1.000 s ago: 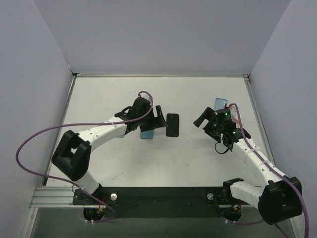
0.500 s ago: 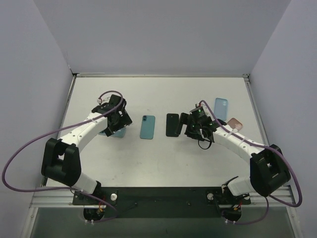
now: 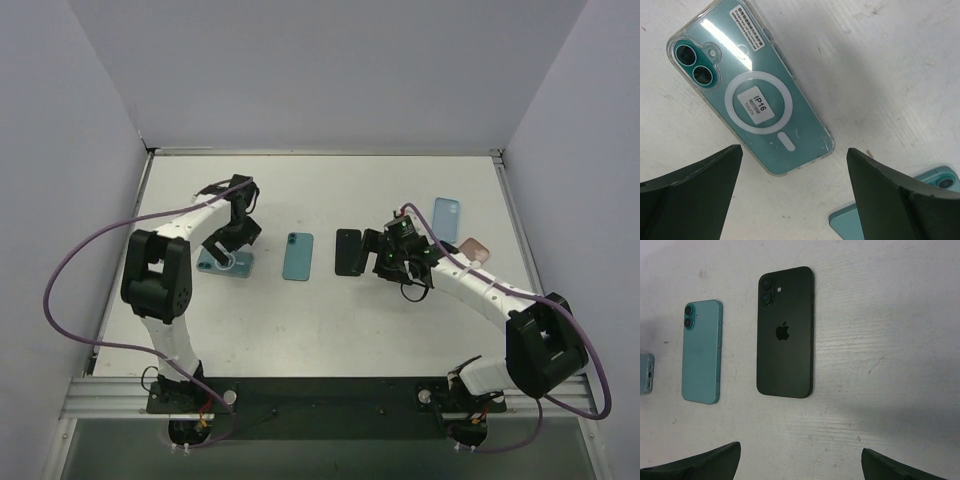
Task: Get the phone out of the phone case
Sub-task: Pick up the phone at the center of the board.
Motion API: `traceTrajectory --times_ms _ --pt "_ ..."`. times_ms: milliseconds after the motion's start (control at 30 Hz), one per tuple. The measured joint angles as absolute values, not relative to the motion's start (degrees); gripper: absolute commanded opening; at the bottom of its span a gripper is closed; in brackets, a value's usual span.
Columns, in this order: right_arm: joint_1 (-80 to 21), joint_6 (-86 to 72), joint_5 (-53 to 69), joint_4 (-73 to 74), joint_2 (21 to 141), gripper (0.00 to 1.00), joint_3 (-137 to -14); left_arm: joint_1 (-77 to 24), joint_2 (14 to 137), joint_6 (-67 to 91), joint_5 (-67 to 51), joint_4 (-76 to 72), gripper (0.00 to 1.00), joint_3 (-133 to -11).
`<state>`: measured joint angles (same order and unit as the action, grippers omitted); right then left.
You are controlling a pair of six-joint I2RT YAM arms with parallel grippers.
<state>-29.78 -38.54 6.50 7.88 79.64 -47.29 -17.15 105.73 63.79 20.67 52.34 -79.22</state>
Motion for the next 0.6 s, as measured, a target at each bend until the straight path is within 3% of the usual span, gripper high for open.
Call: traceTrajectory --times_ms 233,600 --pt "-29.8 -38.0 6.5 7.7 78.2 1.0 -45.8 -15.2 112.1 65.7 19.8 55.4 0.97 -81.1" --pt "-29.7 -37.1 6.9 7.5 78.2 1.0 -45.0 -13.3 108.6 67.3 16.2 50.1 0.98 -75.2"
